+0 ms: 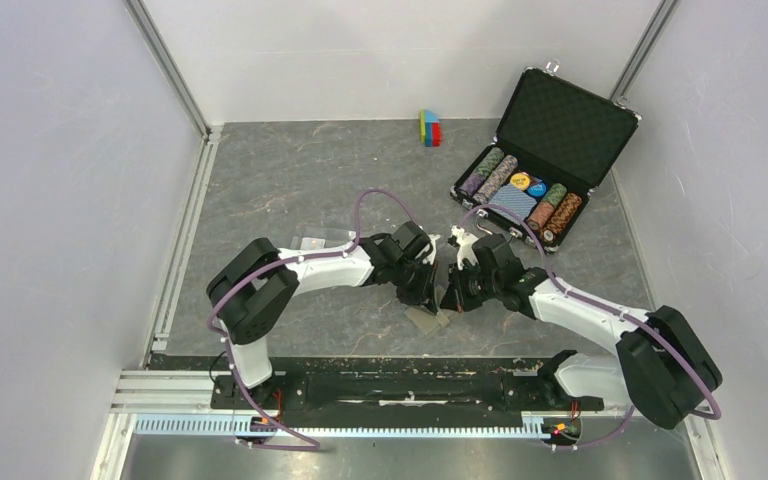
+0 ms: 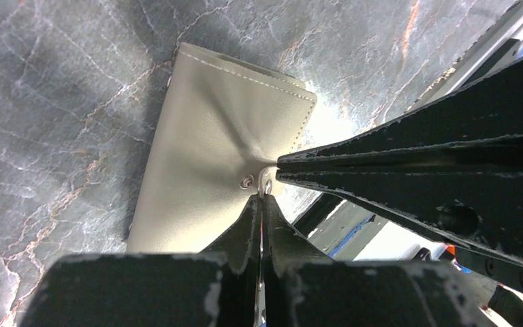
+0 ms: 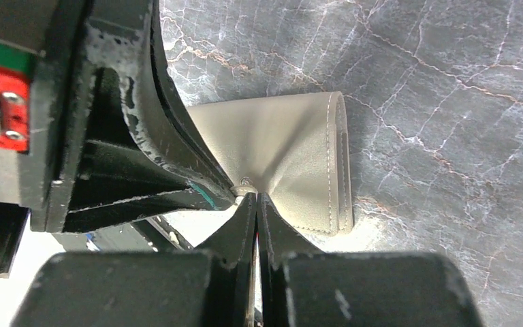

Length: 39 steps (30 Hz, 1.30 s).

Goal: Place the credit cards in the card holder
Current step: Close the card holder at the center of the board.

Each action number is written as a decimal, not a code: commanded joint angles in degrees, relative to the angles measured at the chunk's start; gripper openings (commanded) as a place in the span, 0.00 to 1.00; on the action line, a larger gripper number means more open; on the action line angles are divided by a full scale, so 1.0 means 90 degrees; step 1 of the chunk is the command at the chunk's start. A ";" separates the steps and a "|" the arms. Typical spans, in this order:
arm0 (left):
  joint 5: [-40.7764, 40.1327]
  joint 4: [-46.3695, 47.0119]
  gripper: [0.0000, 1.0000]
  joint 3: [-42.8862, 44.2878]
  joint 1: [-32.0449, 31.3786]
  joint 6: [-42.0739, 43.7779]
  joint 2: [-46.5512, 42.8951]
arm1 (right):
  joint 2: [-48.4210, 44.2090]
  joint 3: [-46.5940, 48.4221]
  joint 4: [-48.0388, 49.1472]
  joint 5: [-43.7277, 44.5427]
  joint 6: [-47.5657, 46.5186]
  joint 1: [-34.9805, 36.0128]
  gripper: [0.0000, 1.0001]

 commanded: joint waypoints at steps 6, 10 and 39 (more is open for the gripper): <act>-0.0565 -0.0500 0.02 0.0330 -0.0088 0.0239 -0.0058 | 0.0126 0.0090 0.0309 -0.0390 -0.0043 -0.0023 0.00; -0.0750 -0.0557 0.02 0.0366 -0.0088 0.0251 -0.0034 | 0.0190 0.0018 0.0472 -0.0587 0.0006 -0.0022 0.00; -0.1592 -0.1308 0.02 0.0567 -0.0060 0.0240 0.1363 | 0.1974 0.0261 -0.0345 0.0804 -0.0048 0.0375 0.00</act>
